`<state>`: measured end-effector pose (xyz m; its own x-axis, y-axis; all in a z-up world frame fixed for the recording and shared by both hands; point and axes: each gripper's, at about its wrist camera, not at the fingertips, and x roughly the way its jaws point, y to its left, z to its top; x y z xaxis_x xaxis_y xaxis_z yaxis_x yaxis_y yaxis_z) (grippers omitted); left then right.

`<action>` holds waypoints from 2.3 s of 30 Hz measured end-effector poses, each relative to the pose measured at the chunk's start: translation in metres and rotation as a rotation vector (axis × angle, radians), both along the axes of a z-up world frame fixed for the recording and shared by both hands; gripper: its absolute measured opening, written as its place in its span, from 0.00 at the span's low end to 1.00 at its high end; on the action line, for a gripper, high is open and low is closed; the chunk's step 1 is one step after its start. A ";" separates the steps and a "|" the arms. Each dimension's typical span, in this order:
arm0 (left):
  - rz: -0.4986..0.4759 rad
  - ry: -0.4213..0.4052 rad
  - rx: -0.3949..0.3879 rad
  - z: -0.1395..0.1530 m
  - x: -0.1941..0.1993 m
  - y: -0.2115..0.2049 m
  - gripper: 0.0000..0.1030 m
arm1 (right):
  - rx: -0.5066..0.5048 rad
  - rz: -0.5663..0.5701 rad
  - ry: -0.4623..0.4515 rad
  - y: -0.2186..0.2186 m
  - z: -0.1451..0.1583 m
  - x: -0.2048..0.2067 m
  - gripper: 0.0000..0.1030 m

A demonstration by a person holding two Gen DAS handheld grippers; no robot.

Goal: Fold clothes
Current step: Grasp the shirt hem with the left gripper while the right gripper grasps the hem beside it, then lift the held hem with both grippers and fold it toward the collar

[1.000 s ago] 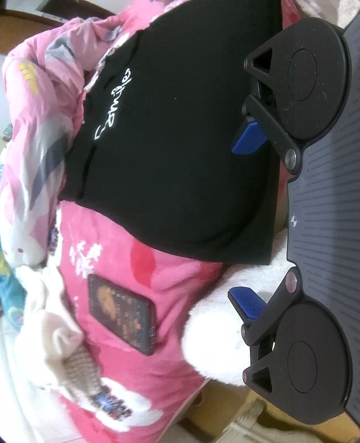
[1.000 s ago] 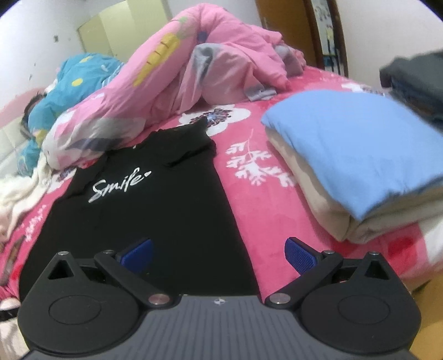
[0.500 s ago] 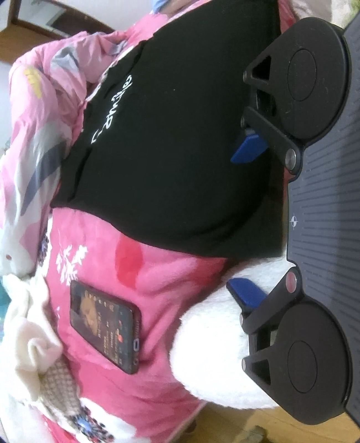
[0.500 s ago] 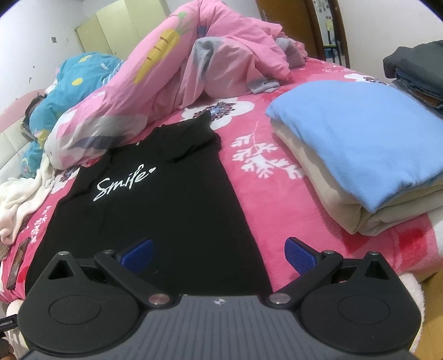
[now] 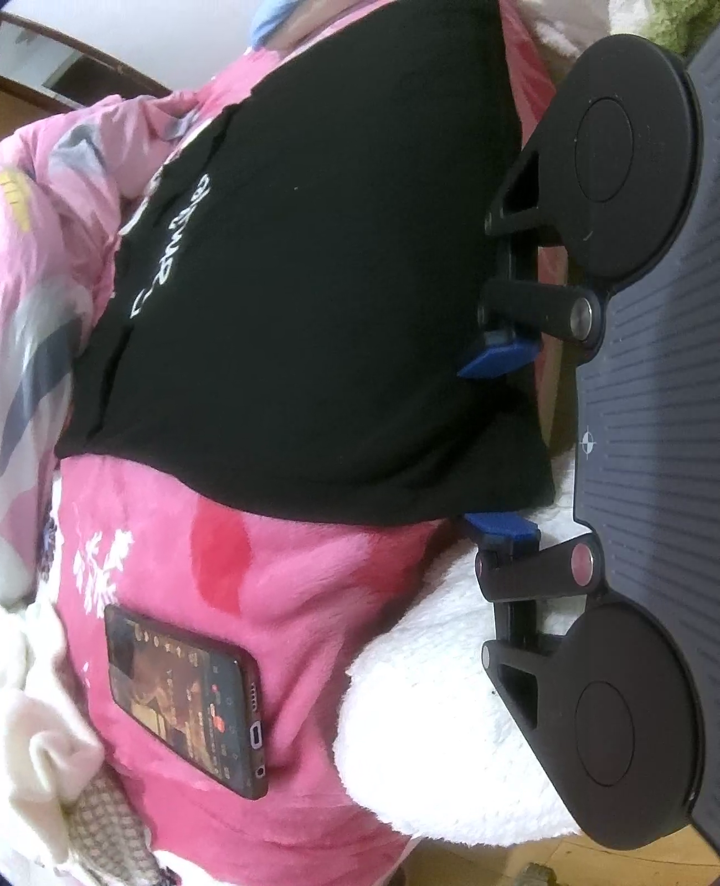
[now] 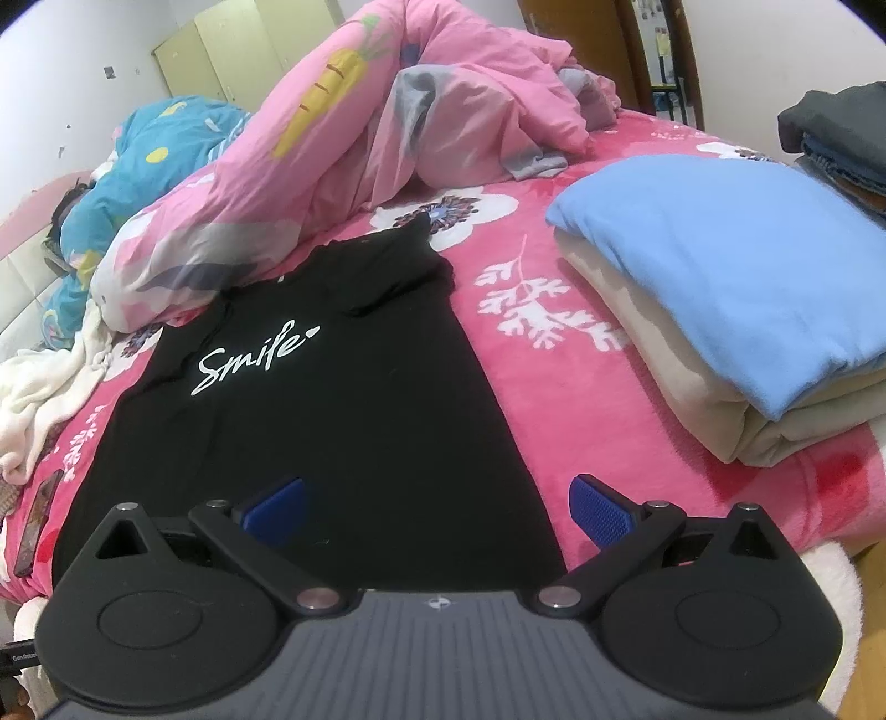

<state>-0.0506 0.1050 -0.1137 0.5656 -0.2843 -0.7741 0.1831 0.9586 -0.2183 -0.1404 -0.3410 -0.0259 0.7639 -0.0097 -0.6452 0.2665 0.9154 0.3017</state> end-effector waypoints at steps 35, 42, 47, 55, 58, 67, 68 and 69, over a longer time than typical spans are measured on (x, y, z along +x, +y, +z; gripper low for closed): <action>0.087 0.044 -0.060 0.001 0.007 0.009 0.26 | 0.512 -0.142 0.018 -0.080 -0.056 -0.044 0.81; 0.101 0.035 -0.065 0.000 0.006 0.009 0.26 | 0.594 -0.087 0.090 -0.077 -0.071 -0.045 0.51; 0.090 0.051 -0.141 0.008 0.004 0.015 0.11 | 0.616 -0.052 0.082 -0.074 -0.070 -0.048 0.08; 0.085 0.055 -0.408 0.033 0.016 0.038 0.10 | 0.642 0.017 -0.057 -0.069 -0.039 -0.040 0.07; 0.108 0.059 -0.496 0.036 0.024 0.052 0.10 | 0.636 0.026 -0.076 -0.071 -0.033 -0.030 0.07; 0.159 0.128 -0.555 0.011 0.038 0.070 0.11 | 0.645 -0.009 -0.038 -0.072 -0.050 -0.022 0.07; 0.159 0.123 -0.532 0.009 0.036 0.070 0.12 | 0.647 -0.014 -0.034 -0.073 -0.051 -0.023 0.07; 0.156 0.111 -0.506 0.009 0.033 0.071 0.13 | 0.647 -0.017 -0.031 -0.073 -0.053 -0.024 0.07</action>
